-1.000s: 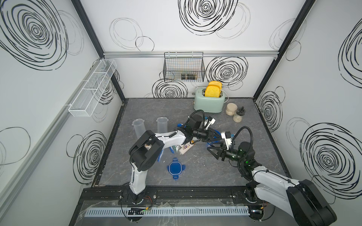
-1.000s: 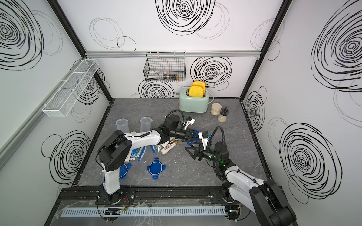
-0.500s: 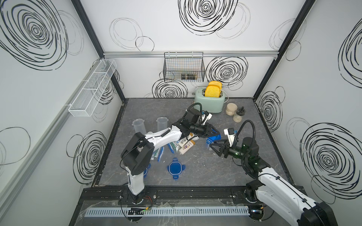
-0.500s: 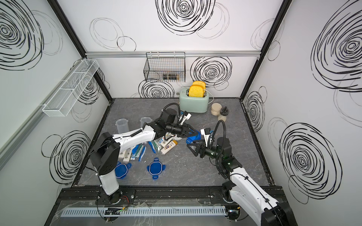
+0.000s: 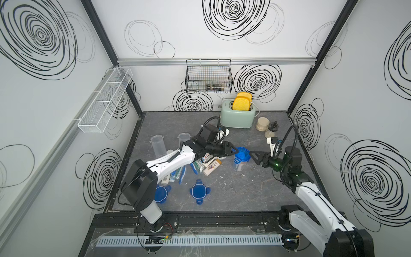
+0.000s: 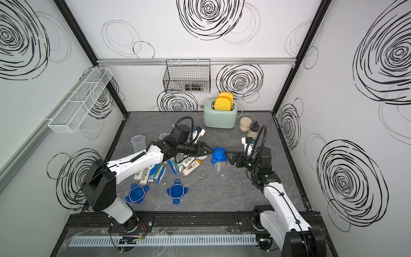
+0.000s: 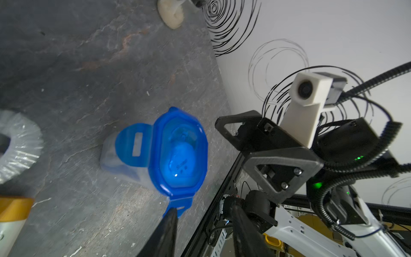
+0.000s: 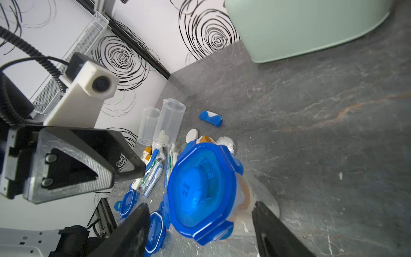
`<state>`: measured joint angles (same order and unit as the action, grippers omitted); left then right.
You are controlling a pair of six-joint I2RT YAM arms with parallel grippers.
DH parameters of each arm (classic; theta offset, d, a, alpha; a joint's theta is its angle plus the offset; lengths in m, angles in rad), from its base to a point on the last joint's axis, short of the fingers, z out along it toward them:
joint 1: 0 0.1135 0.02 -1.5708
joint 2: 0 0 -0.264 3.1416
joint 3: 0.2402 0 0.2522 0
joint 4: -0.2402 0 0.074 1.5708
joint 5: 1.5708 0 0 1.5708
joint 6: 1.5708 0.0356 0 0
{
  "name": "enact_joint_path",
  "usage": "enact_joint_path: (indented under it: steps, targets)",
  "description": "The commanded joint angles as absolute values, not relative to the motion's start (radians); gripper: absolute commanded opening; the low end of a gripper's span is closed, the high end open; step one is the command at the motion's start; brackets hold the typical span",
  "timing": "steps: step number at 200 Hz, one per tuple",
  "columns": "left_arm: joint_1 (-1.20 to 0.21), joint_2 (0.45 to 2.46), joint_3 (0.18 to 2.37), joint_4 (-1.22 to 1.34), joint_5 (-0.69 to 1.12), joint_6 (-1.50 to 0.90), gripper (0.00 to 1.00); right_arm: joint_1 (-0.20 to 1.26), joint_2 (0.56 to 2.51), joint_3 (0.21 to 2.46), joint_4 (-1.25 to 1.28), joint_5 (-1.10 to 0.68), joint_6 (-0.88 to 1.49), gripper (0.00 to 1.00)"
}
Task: Take out toiletry kits
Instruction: Adjust the container at the center of the board.
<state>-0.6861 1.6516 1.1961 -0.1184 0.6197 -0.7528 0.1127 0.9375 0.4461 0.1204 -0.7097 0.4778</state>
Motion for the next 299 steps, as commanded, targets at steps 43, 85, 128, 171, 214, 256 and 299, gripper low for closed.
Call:
enact_joint_path:
  steps: [43, 85, 128, 171, 214, 256, 299]
  targets:
    - [-0.661, 1.711, 1.198, -0.032, 0.635, -0.763, 0.44, 0.129, 0.973, 0.426, 0.220, -0.885, 0.490, 0.70]
    - [-0.662, 1.769, 1.227, 0.012, 0.681, -0.798, 0.43, 0.145, 0.924, 0.382, 0.234, -0.911, 0.531, 0.69]
    - [-0.663, 1.799, 1.252, 0.017, 0.690, -0.798, 0.43, 0.173, 0.908, 0.361, 0.212, -0.932, 0.534, 0.69]
    - [-0.676, 1.822, 1.286, -0.006, 0.695, -0.783, 0.43, 0.204, 0.877, 0.329, 0.256, -0.961, 0.569, 0.70]
    - [-0.676, 1.818, 1.302, -0.054, 0.671, -0.742, 0.44, 0.229, 0.903, 0.318, 0.261, -0.983, 0.568, 0.71]
    - [-0.624, 1.774, 1.294, -0.137, 0.592, -0.703, 0.46, 0.232, 0.903, 0.310, 0.250, -0.985, 0.557, 0.73]
    - [-0.613, 1.703, 1.284, -0.143, 0.591, -0.693, 0.45, 0.226, 0.891, 0.322, 0.202, -0.980, 0.552, 0.77]
